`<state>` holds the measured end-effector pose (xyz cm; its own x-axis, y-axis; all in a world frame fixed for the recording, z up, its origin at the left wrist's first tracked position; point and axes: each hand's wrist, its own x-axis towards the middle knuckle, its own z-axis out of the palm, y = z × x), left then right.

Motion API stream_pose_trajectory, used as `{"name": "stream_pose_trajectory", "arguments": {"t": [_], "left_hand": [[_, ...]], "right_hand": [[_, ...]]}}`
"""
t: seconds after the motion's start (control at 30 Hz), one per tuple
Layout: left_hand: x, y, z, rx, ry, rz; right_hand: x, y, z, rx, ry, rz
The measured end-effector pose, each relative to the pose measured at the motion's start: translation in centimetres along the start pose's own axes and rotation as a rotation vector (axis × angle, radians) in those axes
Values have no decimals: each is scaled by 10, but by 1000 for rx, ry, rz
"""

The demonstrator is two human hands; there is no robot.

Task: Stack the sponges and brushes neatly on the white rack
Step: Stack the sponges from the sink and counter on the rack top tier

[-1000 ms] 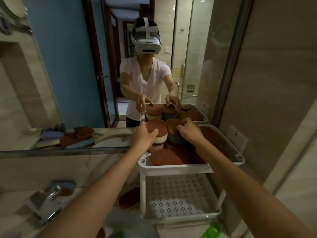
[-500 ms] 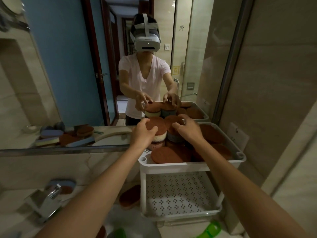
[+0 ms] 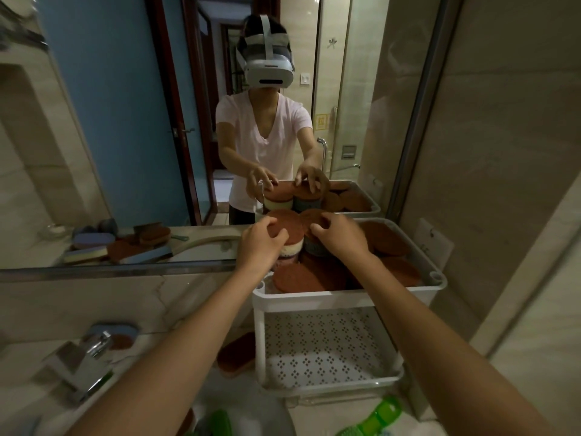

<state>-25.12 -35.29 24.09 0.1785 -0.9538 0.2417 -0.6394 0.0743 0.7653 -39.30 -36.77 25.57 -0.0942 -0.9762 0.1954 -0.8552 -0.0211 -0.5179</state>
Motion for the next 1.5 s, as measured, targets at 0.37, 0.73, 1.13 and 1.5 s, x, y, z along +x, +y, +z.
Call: {"name": "stream_pose_trajectory", "arguments": {"t": [0.37, 0.73, 1.13, 1.5], "left_hand": [[-16, 15, -40, -13, 10, -26], [-174, -134, -123, -153, 266, -445], [-327, -348, -223, 119, 246, -965], [-347, -466, -281, -52, 172, -1093]], "right_hand": [[-32, -27, -9, 0, 240, -207], [-196, -115, 117, 380, -202, -506], [-344, -205, 302, 131, -899, -377], [-374, -264, 385, 33, -971, -134]]}}
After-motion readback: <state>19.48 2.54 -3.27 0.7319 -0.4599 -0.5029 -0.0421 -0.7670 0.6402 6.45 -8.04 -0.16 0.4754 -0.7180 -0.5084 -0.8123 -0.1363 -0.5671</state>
